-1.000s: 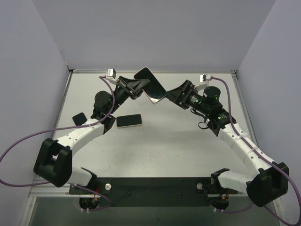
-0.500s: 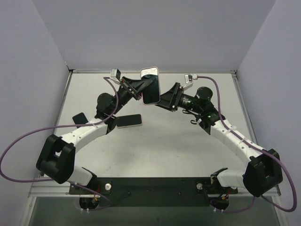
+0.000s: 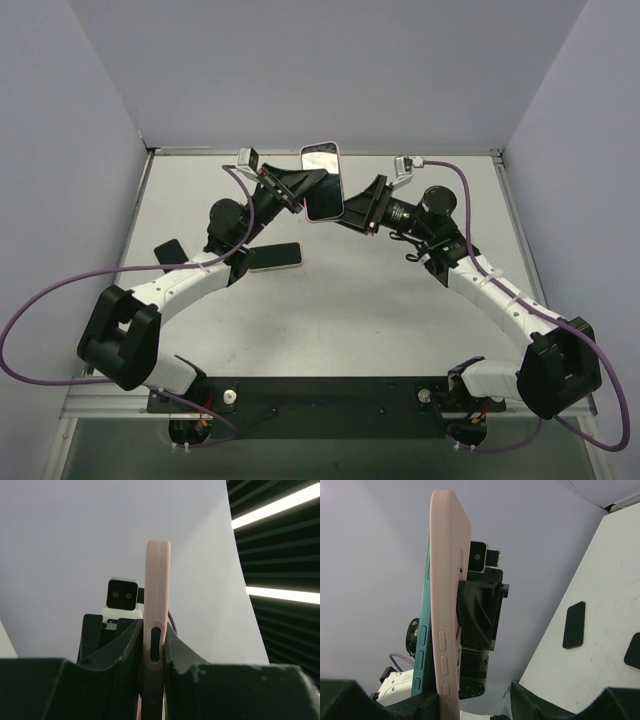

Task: Take the phone out of the phone case
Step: Remove the phone case from the phone.

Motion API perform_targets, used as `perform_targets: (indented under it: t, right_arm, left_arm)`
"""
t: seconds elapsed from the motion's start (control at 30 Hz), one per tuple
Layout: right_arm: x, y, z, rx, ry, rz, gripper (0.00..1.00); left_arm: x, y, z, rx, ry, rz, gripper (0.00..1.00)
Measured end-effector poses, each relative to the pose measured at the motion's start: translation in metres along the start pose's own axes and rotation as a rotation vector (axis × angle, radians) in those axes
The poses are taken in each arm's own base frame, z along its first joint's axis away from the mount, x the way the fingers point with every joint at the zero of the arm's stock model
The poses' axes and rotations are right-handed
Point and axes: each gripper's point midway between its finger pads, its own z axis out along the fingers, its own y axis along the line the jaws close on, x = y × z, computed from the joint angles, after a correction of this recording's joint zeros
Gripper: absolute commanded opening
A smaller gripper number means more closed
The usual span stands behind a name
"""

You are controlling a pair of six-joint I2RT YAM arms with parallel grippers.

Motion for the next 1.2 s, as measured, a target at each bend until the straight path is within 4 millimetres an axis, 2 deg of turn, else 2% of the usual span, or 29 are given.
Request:
perform_targets:
  t: [0.1,0.2,0.3,0.33,0.37,0.7,0.73,0.8,0.83,0.9,0.93,0.97,1.07,1.1,1.2]
  right_arm:
    - [-0.002,0.001,-0.002,0.001,-0.013,0.001,0.43]
    - [-0.004,0.002,-0.004,0.003,-0.027,0.002,0.36]
    - [-0.006,0.004,-0.005,-0.003,-0.037,0.005,0.18]
    - [-0.007,0.006,-0.004,-0.009,-0.041,0.005,0.03]
    - [-0.008,0.008,-0.004,-0.013,-0.044,0.011,0.0]
    - [-0.009,0.002,-0.016,0.043,-0.063,0.066,0.0]
    - [-0.009,0.001,-0.019,0.061,-0.067,0.06,0.0]
    - [-0.006,-0.004,-0.026,0.114,-0.074,0.051,0.0]
    - [-0.004,-0.007,-0.03,0.141,-0.076,0.041,0.0]
    - [-0.001,-0.013,-0.038,0.202,-0.08,0.029,0.0]
    - [-0.005,-0.015,-0.041,0.234,-0.101,0.016,0.0]
    - [-0.01,-0.019,-0.046,0.271,-0.127,0.0,0.0]
    - [-0.037,-0.043,-0.068,0.438,-0.252,-0.049,0.0]
    - [-0.045,-0.056,-0.079,0.511,-0.289,-0.065,0.0]
    - [-0.047,-0.082,-0.1,0.67,-0.31,-0.09,0.0]
  left_arm:
    - [0.001,0.002,0.0,-0.004,-0.006,-0.005,0.0]
    - [0.002,0.003,0.001,-0.005,-0.014,-0.009,0.0]
    - [0.002,0.005,0.001,-0.009,-0.023,-0.007,0.0]
    - [0.002,0.007,0.0,-0.013,-0.028,-0.007,0.0]
    - [0.001,0.009,0.0,-0.017,-0.033,-0.005,0.0]
    - [0.009,0.027,-0.004,-0.046,-0.022,-0.02,0.02]
    - [0.012,0.029,-0.003,-0.048,-0.014,-0.025,0.15]
    - [0.018,0.035,-0.004,-0.058,0.008,-0.035,0.28]
    - [0.022,0.038,-0.005,-0.066,0.022,-0.036,0.39]
    - [0.03,0.045,-0.007,-0.089,0.055,-0.029,0.49]
    - [0.035,0.05,-0.009,-0.108,0.085,-0.016,0.56]
    - [0.043,0.058,-0.012,-0.137,0.126,0.0,0.67]
    - [0.067,0.08,-0.024,-0.228,0.242,0.04,0.82]
    - [0.071,0.087,-0.029,-0.261,0.267,0.052,0.84]
    - [0.074,0.104,-0.041,-0.345,0.302,0.101,0.87]
